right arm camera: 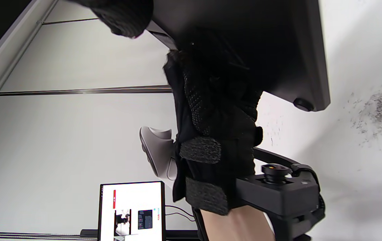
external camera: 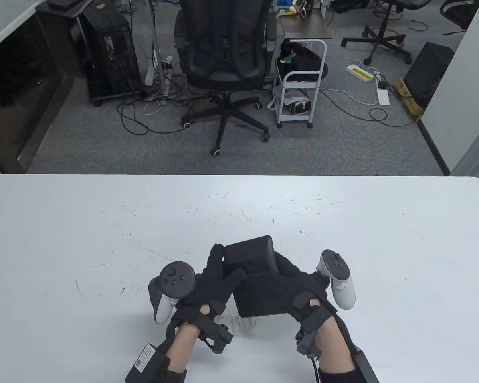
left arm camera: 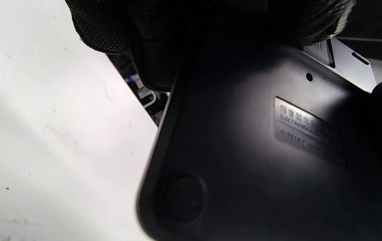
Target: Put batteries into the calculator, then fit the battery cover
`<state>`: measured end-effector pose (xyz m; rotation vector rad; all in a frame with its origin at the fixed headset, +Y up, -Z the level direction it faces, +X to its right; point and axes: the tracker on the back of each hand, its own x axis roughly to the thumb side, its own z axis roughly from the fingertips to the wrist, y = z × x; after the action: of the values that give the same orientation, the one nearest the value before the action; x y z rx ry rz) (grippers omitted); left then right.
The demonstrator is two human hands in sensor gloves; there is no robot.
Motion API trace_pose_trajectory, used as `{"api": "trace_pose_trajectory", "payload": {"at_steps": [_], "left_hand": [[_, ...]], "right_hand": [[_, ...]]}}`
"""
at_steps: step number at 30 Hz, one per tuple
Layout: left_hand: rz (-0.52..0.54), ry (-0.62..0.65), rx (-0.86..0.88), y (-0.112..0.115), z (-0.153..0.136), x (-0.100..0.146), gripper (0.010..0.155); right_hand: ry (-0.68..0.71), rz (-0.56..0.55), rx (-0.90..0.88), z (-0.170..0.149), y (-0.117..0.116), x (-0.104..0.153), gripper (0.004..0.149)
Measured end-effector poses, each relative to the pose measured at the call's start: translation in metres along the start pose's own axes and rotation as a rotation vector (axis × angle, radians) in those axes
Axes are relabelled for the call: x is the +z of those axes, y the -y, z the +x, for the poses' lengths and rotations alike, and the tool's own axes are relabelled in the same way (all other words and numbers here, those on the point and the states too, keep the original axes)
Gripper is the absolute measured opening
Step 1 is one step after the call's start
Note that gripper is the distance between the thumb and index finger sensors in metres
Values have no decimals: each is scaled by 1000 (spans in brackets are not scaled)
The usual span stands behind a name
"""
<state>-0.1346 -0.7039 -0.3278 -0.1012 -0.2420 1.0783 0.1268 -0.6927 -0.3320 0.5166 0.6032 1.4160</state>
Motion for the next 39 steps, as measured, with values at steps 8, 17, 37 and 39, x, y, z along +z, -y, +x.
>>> {"api": "trace_pose_trajectory", "payload": {"at_steps": [8,17,37,39], "left_hand": [[-43,-31,53,2,-3,-1,95],[-41,-46,37,4,-4,-1,97],[-289,39,714,-4,-28,-11,66],[-293,39,723,-4,-28,-11,65]], "right_hand": [[-1,-8,46,1,-1,0,61],[-11,-7,53,-1,-1,-1,68],[94,129,-439,-25,10,-8,68],[94,130,-437,-25,10,-7,68]]}}
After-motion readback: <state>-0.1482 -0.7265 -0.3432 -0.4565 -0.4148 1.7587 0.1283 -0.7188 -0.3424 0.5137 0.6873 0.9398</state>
